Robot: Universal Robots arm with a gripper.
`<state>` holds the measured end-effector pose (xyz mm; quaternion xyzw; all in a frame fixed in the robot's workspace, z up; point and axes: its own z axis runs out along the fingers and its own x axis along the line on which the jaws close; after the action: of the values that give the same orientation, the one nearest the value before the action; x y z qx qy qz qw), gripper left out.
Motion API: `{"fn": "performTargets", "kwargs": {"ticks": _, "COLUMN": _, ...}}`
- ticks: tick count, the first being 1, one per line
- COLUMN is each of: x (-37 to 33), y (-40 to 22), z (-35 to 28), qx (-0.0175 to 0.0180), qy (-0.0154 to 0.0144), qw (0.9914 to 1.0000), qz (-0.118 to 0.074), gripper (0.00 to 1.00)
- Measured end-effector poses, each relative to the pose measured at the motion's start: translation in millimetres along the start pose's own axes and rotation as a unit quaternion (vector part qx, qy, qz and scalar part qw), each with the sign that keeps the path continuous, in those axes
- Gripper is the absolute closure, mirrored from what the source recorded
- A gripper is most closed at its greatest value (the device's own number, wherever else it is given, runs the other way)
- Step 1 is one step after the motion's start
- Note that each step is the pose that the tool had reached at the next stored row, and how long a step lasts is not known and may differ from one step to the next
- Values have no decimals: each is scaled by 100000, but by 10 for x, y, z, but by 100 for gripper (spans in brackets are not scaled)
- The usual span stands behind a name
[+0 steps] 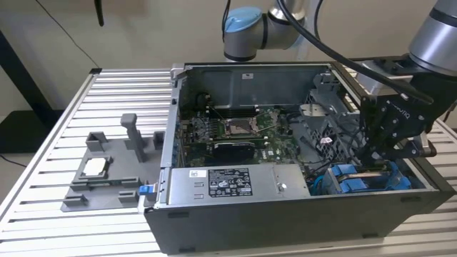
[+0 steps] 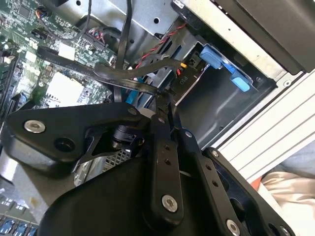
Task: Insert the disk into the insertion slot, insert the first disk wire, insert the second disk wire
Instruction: 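Insert the second disk wire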
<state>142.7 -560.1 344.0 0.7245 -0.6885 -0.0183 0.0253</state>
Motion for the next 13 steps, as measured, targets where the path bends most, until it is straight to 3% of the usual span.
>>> {"fn": "performTargets", "kwargs": {"ticks": 13, "x": 5, "y": -5, "z": 49, "qx": -17, "qy": -162, "qw": 99976, "qz": 2199, "gripper": 84}}
